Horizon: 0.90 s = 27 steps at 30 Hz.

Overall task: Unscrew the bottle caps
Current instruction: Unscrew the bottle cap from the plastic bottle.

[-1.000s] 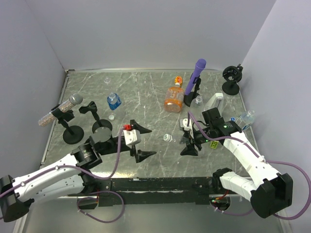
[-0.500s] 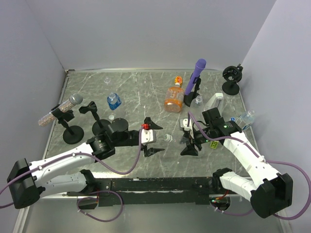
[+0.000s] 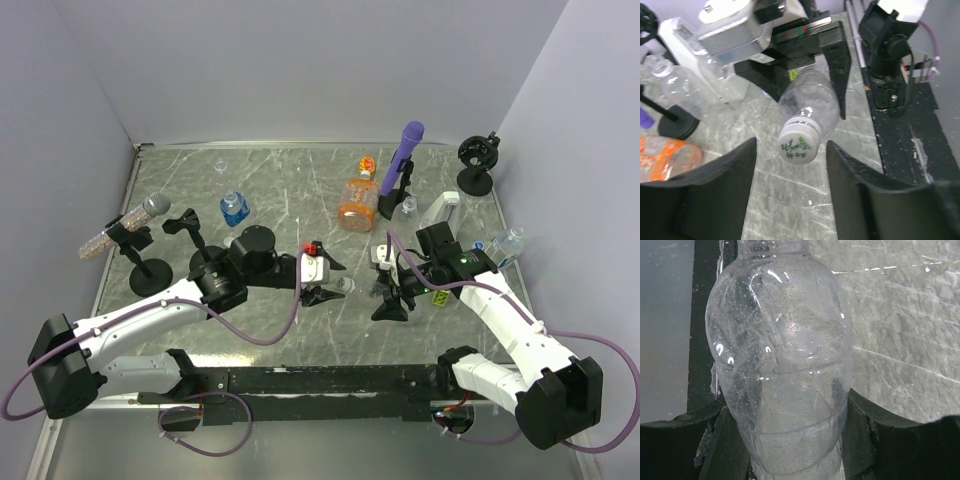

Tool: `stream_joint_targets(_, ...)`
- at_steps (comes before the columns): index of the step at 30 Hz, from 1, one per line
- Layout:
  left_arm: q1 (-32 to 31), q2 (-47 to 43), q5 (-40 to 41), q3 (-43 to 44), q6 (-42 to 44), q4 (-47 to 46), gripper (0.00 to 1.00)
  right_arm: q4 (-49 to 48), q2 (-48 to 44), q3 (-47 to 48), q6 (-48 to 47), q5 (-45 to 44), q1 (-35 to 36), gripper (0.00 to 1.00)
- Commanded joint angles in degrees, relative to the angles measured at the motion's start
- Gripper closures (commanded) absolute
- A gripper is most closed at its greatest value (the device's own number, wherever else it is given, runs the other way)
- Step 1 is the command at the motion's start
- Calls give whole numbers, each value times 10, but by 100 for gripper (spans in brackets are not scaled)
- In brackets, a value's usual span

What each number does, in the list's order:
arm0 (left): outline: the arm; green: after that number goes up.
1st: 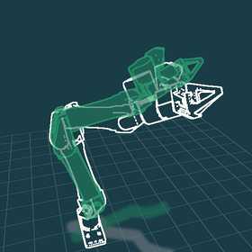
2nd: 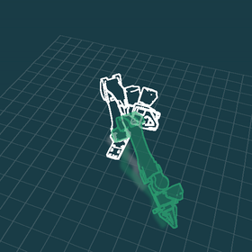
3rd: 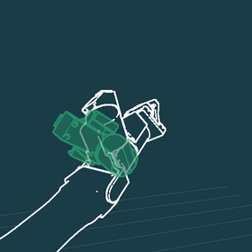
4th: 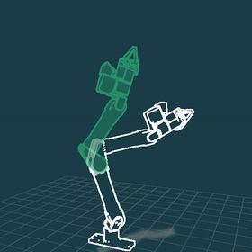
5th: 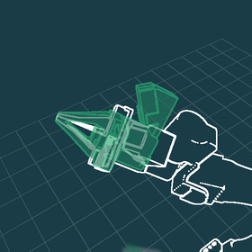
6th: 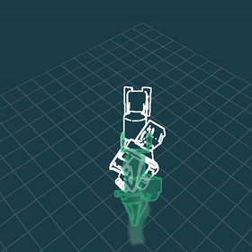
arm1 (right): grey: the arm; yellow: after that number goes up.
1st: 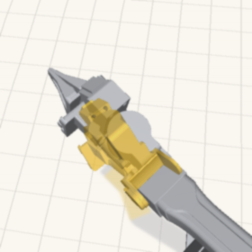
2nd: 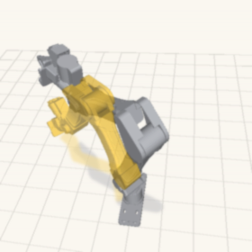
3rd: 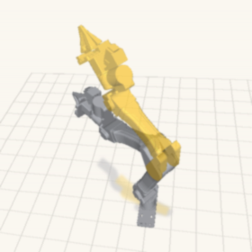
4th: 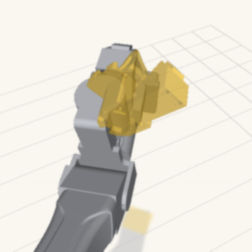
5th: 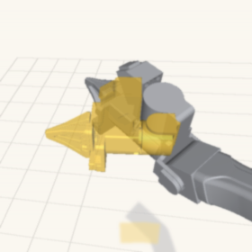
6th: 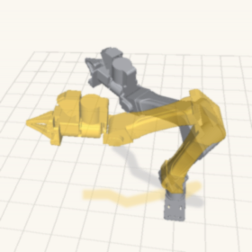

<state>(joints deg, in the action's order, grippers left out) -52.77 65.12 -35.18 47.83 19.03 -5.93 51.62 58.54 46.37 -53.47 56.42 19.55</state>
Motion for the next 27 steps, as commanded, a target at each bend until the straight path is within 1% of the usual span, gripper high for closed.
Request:
stream_joint_targets(1,4,20,-48,45,14,14,45,-3,-5,-1,-15,22,-4,83)
stream_joint_targets(2,4,24,-52,46,15,18,48,-5,-5,-1,-15,23,-5,83)
stream_joint_targets(9,7,18,-60,38,-7,2,81,-5,-4,-1,-15,23,-4,83)
stream_joint_targets(10,7,17,-60,37,-16,0,86,-5,-4,-1,-15,23,-4,83)
stream_joint_targets(12,7,13,-64,38,-45,-2,92,-4,-4,-1,-14,20,-4,83)
stream_joint_targets(14,7,11,-67,37,-93,-8,99,-5,-6,-2,-13,18,-4,83)
stream_joint_targets(16,7,7,-64,33,-176,-28,99,-6,-5,-1,-12,18,-4,83)
stream_joint_targets(18,6,6,-36,30,-284,-40,99,-6,-4,-1,-13,18,-4,83)
stream_joint_targets(19,5,5,-10,32,-347,-34,99,-7,-4,-1,-13,18,-4,83)
stream_joint_targets(21,5,9,12,45,-434,-4,99,-8,-4,-2,-12,17,-4,83)
stream_joint_targets(23,6,18,40,60,-539,32,99,-9,-4,-2,-11,16,-4,83)
stream_joint_targets(25,4,30,41,72,-622,58,99,-8,-2,-2,-11,15,-4,83)
stream_joint_targets(27,3,26,52,54,-721,51,99,-9,0,-3,-11,13,-4,84)
